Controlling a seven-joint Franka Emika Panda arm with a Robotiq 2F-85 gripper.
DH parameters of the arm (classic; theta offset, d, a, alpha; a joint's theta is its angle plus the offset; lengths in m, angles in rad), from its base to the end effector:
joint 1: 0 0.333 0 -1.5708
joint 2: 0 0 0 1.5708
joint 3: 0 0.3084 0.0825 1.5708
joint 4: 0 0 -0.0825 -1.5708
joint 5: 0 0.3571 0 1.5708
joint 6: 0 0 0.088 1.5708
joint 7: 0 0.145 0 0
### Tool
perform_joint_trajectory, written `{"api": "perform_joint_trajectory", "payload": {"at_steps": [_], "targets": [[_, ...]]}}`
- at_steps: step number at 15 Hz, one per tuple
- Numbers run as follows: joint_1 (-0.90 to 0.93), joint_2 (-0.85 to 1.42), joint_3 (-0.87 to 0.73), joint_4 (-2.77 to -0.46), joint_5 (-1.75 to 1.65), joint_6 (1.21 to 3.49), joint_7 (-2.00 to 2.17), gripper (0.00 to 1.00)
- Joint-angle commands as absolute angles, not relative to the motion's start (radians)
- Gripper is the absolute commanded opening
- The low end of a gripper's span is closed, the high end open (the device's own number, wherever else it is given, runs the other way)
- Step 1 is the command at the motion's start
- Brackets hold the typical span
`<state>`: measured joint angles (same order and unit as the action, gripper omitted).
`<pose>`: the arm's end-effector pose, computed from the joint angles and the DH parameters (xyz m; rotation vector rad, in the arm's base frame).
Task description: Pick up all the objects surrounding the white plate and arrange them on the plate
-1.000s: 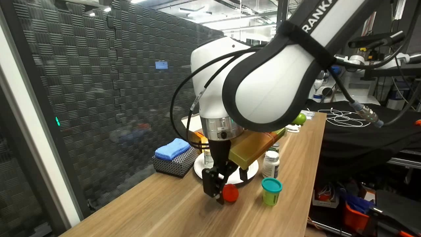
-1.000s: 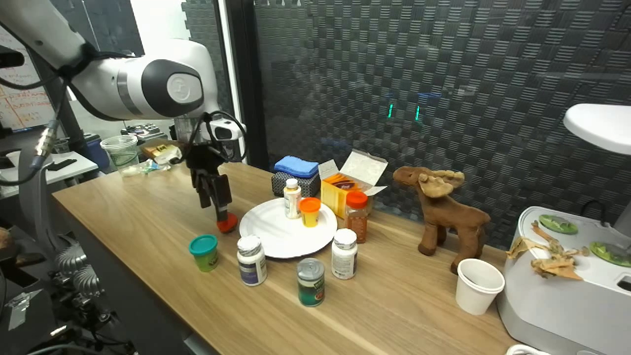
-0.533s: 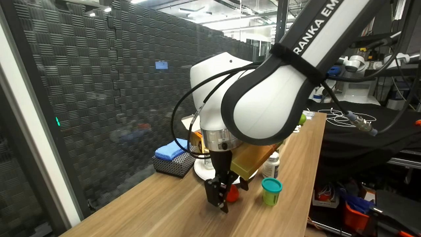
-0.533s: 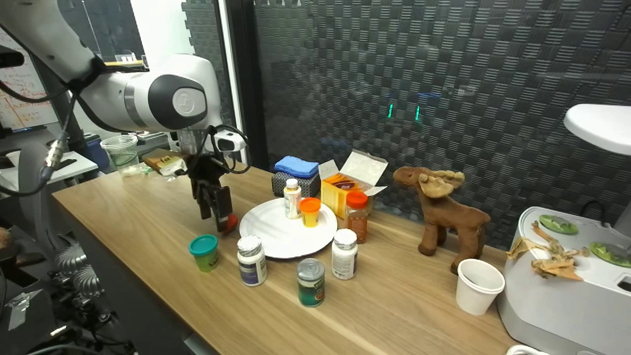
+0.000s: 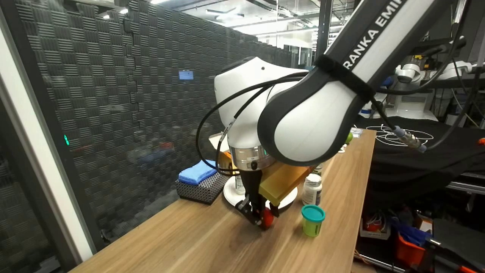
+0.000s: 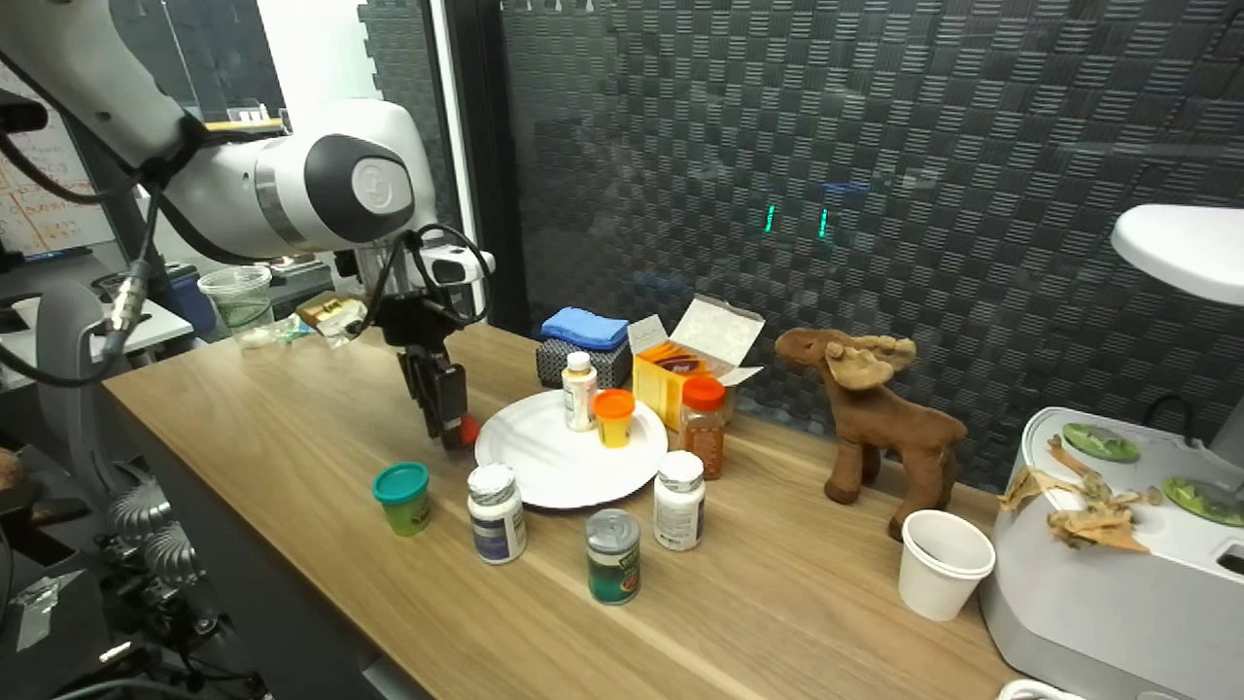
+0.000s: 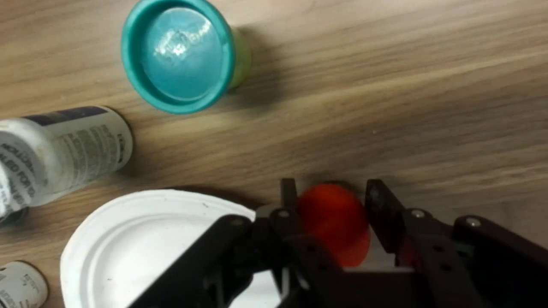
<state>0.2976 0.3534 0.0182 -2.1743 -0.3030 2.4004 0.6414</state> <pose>0.5043 0.1547 0.1953 2.9180 -0.1302 -0.0393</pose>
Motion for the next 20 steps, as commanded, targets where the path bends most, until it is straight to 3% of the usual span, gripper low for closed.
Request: {"api": "perform_joint_trajectory", "payload": {"at_steps": [1, 11, 20], "targets": [[0.314, 0.293, 0.012, -2.156, -0.327, 2.359, 0.679, 0.19], [0.259, 0.388, 0.030, -1.981, -0.267, 2.233, 0.590, 0.19], [0.265, 0.457, 0.056, -1.972, -0.176, 2.231, 0.445, 0.19]]}}
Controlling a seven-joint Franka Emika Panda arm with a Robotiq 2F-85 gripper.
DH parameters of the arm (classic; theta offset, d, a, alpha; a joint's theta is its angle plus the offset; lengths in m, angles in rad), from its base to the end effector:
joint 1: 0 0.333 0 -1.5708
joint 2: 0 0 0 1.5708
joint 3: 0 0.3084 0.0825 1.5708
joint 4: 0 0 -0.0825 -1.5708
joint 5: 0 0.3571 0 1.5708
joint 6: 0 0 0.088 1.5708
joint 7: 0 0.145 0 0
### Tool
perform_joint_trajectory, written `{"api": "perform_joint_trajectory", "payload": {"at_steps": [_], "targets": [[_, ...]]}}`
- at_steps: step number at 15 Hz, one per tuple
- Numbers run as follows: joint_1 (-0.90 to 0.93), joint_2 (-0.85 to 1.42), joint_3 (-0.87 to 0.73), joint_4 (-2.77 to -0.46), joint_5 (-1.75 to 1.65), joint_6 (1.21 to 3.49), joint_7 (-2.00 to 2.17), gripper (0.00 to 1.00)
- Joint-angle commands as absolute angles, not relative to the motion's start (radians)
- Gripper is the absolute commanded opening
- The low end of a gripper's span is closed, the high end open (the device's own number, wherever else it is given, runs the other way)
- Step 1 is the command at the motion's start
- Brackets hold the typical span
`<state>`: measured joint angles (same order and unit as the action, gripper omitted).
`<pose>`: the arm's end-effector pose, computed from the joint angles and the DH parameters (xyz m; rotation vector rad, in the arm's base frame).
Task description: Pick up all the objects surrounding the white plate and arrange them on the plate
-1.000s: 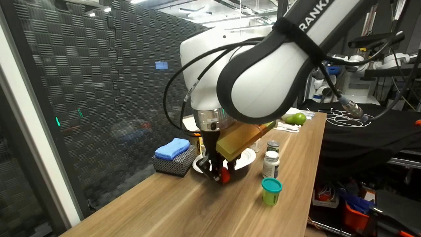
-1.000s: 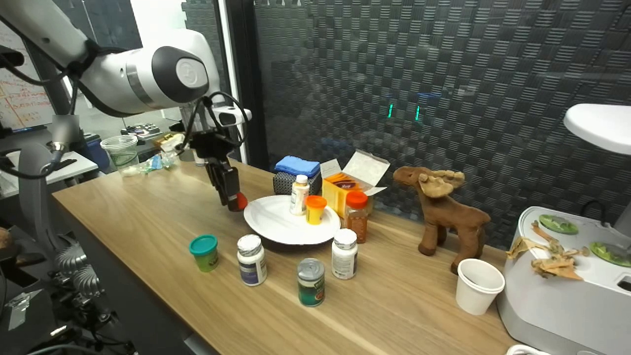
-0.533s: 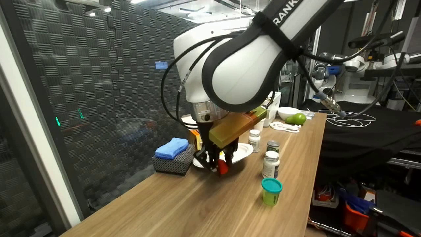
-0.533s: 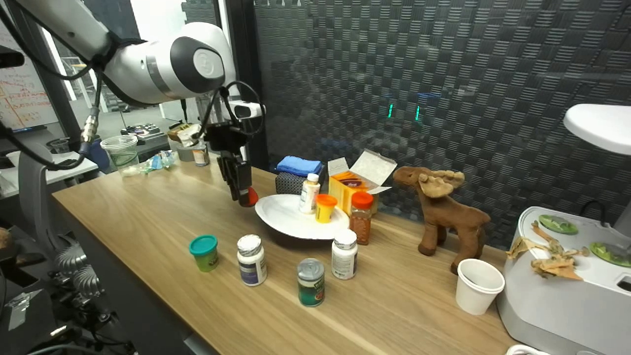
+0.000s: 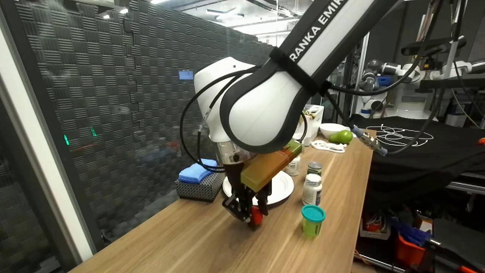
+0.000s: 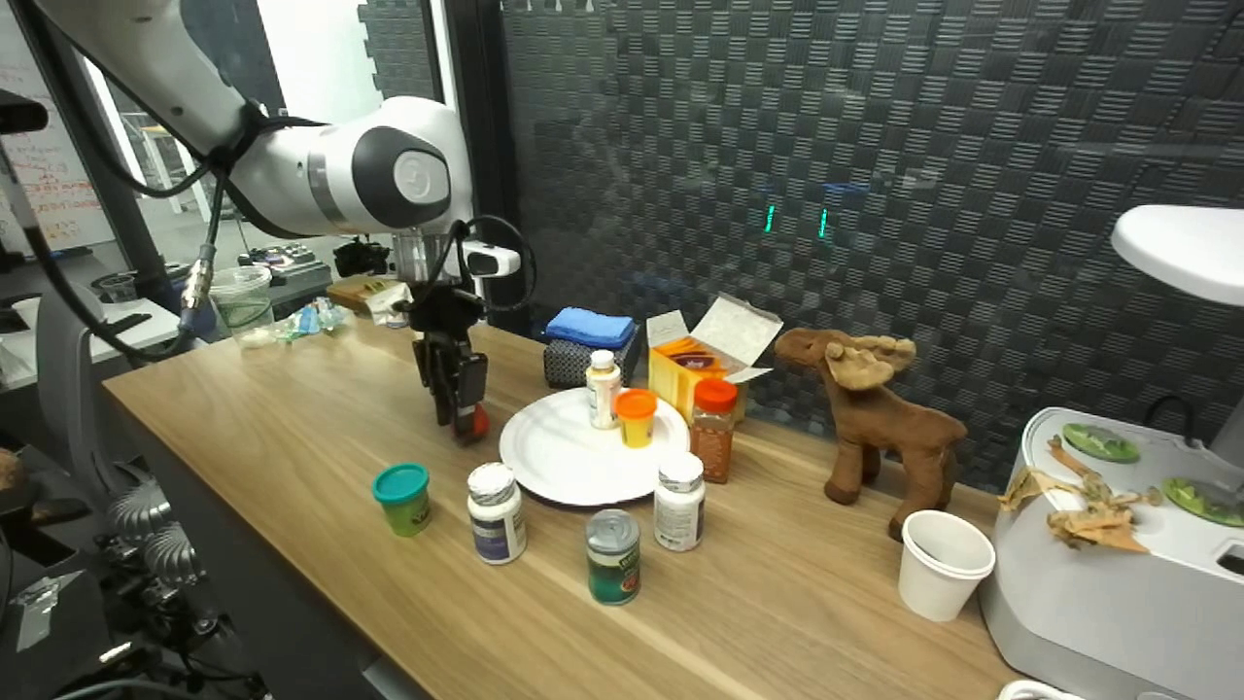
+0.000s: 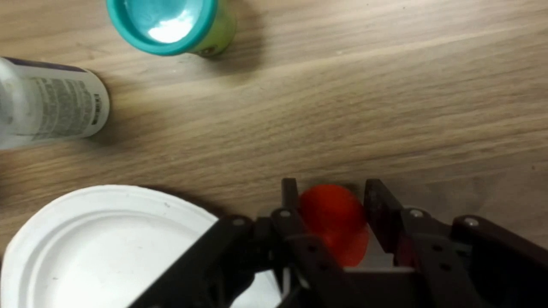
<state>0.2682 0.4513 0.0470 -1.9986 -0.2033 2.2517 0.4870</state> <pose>0.5347 0.1624 0.1934 2.9445 -0.0452 -0.1949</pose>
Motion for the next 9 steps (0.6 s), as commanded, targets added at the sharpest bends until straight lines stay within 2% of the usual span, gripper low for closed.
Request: {"api": "perform_joint_trajectory", "payload": {"at_steps": [1, 9], "targets": [[0.276, 0.460, 0.039, -1.963, -0.197, 2.229, 0.484, 0.19], [0.276, 0.496, -0.050, -1.859, -0.243, 2.238, 0.651, 0.18]]}}
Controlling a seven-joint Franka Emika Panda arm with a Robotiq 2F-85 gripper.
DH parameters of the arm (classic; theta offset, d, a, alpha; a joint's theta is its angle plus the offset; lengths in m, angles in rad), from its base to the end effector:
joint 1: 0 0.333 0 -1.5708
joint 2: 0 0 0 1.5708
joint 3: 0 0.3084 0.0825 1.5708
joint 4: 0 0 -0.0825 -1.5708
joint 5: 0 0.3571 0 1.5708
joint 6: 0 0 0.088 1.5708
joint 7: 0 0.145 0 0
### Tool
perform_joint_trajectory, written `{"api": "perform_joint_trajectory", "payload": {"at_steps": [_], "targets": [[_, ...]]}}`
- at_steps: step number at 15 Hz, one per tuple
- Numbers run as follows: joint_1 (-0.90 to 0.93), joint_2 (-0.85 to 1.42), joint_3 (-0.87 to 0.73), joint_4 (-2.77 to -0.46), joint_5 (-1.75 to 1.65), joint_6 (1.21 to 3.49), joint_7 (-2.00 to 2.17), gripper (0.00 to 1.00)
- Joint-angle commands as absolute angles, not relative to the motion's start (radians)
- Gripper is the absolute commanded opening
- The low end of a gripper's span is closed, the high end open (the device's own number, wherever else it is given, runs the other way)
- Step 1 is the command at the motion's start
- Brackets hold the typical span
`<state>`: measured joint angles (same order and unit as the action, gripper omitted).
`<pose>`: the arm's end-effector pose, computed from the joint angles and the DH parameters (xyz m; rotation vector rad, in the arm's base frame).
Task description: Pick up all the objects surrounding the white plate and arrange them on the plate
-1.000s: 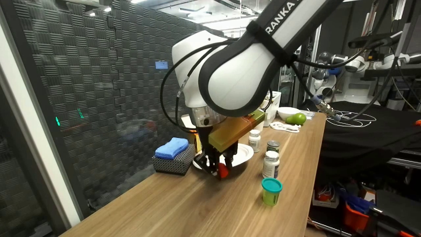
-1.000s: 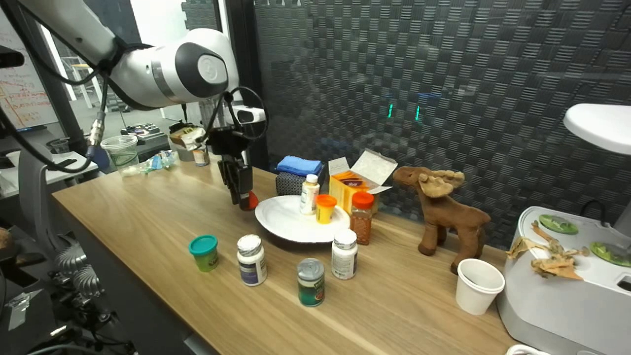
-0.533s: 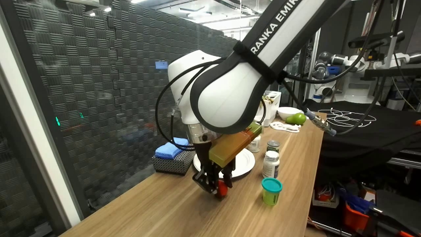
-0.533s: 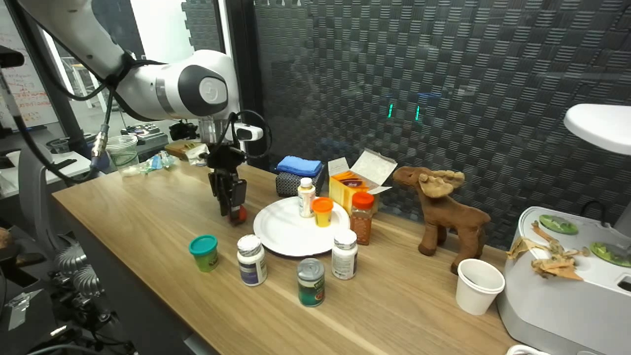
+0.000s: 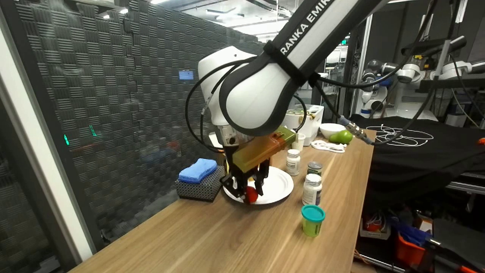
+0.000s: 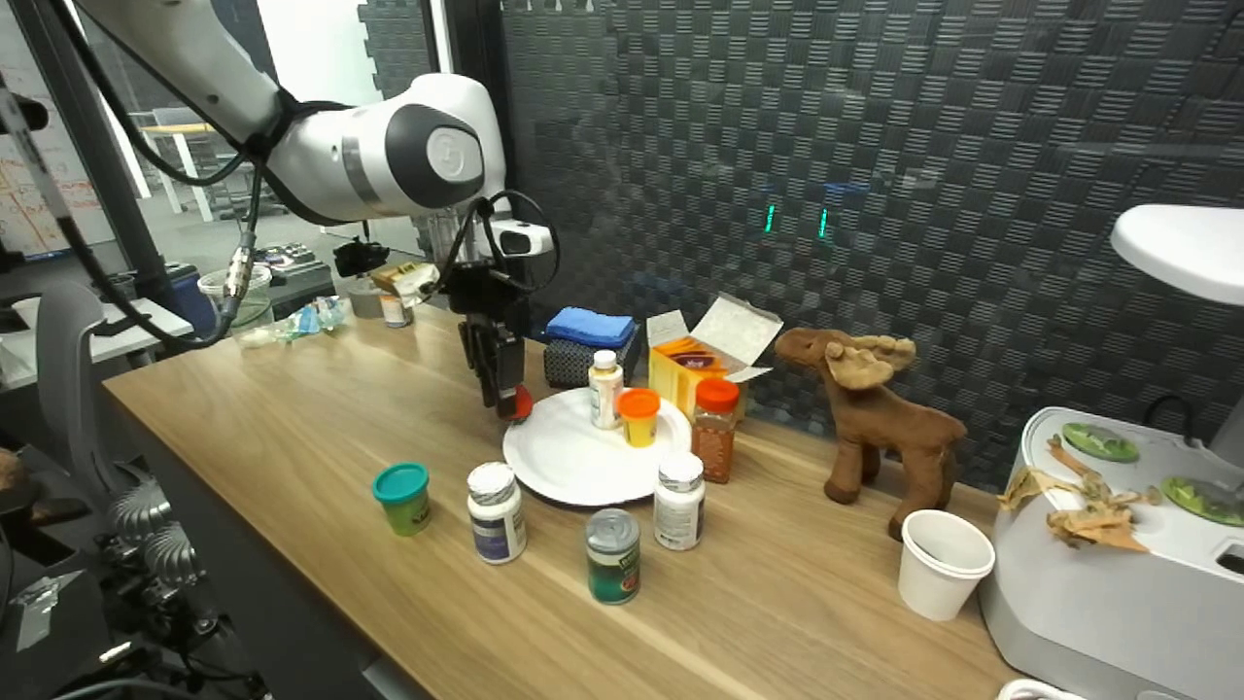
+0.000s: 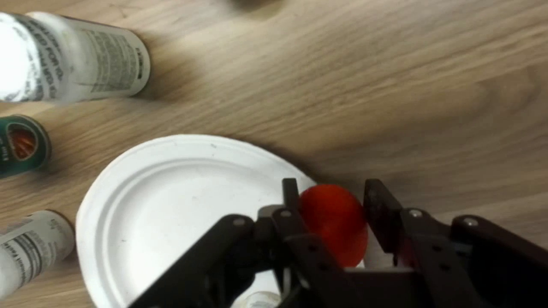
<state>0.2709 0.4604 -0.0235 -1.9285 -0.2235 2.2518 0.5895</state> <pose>0.5690 0.1308 0.2139 2.9130 -0.2737 -0.0798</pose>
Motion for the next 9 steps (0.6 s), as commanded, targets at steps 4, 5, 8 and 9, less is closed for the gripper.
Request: {"api": "perform_joint_trajectory", "payload": {"at_steps": [4, 5, 8, 9], "targets": [[0.261, 0.553, -0.059, -1.797, -0.228, 2.238, 0.658, 0.17], [0.259, 0.568, -0.060, -1.782, -0.225, 2.234, 0.659, 0.17], [0.262, 0.604, -0.067, -1.747, -0.229, 2.237, 0.667, 0.17], [0.267, 0.614, -0.072, -1.740, -0.237, 2.238, 0.672, 0.17]]}}
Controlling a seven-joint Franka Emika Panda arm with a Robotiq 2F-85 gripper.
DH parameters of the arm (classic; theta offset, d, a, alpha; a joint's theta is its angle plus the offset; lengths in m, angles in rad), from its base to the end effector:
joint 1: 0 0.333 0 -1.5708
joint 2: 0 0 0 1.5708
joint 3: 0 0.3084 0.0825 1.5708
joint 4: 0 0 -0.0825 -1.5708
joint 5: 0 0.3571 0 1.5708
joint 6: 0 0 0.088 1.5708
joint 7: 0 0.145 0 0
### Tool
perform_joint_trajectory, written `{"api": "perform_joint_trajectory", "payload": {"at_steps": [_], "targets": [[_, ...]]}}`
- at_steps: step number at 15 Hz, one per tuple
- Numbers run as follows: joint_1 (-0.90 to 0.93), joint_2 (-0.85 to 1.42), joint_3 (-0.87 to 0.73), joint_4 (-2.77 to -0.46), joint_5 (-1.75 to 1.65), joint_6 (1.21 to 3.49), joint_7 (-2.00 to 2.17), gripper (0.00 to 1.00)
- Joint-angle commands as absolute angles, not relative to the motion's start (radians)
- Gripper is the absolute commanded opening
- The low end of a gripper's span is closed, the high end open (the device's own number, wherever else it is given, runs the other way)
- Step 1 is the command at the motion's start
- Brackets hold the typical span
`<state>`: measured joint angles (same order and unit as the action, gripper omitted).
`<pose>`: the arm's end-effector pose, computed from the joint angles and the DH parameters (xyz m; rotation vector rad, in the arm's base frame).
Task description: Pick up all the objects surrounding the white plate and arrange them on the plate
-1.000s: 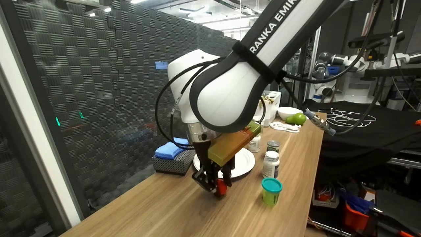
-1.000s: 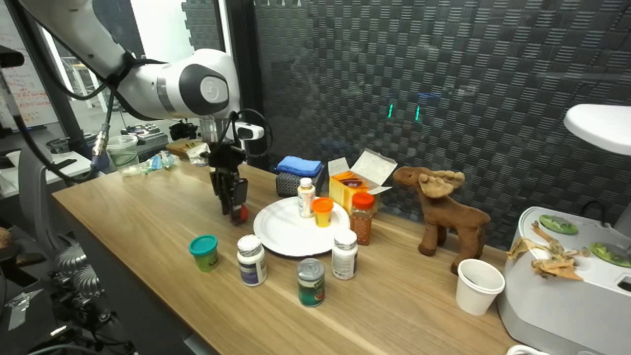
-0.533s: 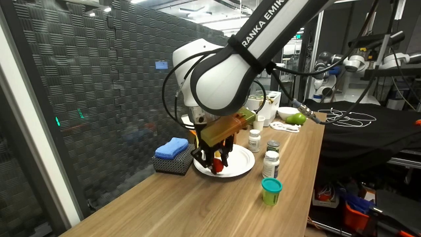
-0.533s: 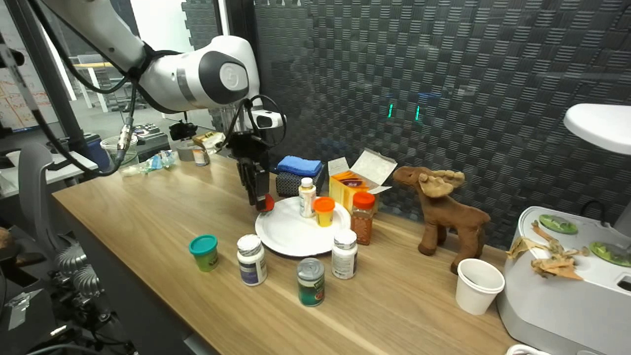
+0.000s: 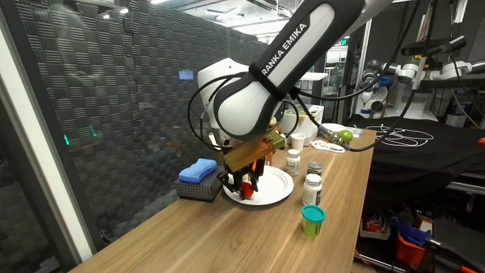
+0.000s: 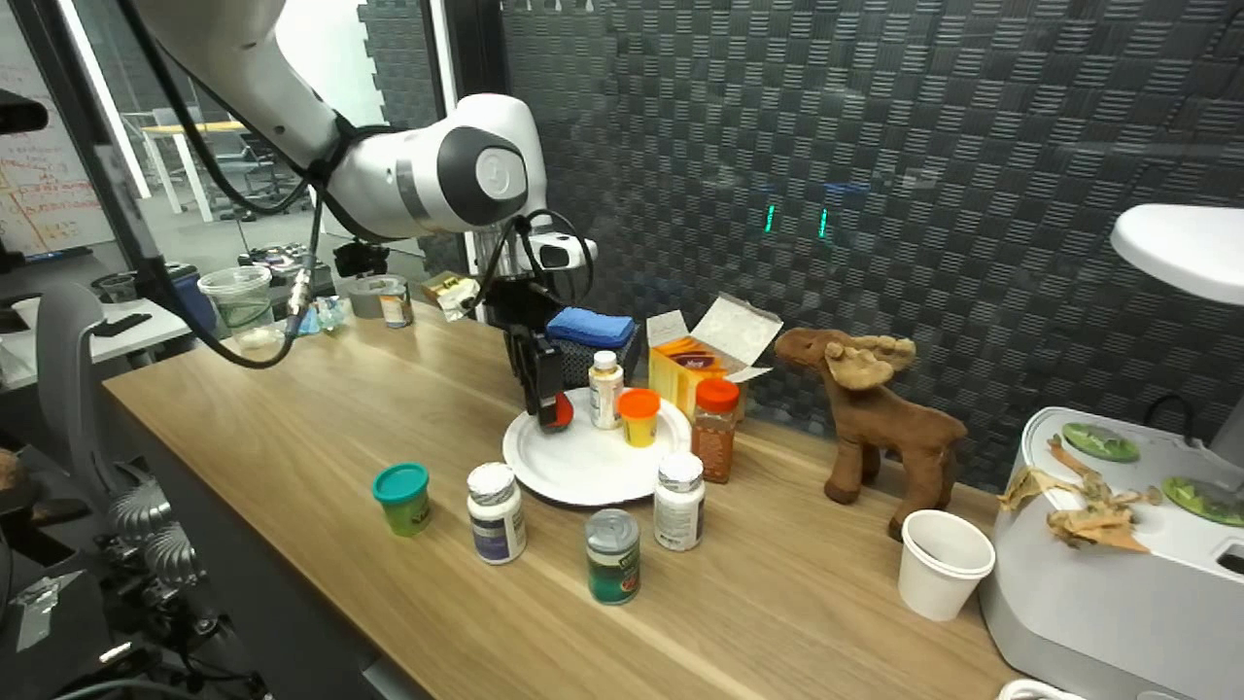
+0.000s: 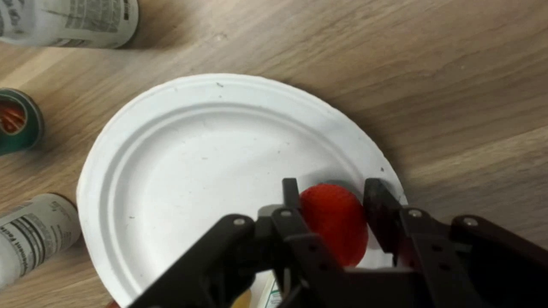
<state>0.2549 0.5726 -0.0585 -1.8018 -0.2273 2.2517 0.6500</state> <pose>0.6050 0.1086 0.1950 2.8779 -0.4229 -0.0438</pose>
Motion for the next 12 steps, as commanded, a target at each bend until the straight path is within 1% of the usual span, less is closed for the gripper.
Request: {"api": "perform_joint_trajectory", "payload": {"at_steps": [1, 8, 9, 10, 11, 12], "targets": [[0.269, 0.621, -0.073, -1.733, -0.239, 2.237, 0.674, 0.17], [0.265, 0.615, -0.048, -1.763, -0.214, 2.250, 0.647, 0.17], [0.267, 0.612, -0.049, -1.767, -0.214, 2.250, 0.653, 0.24], [0.269, 0.607, -0.050, -1.773, -0.219, 2.253, 0.652, 0.67], [0.276, 0.597, -0.056, -1.780, -0.228, 2.258, 0.664, 0.69], [0.282, 0.584, -0.060, -1.790, -0.236, 2.264, 0.672, 0.74]]}}
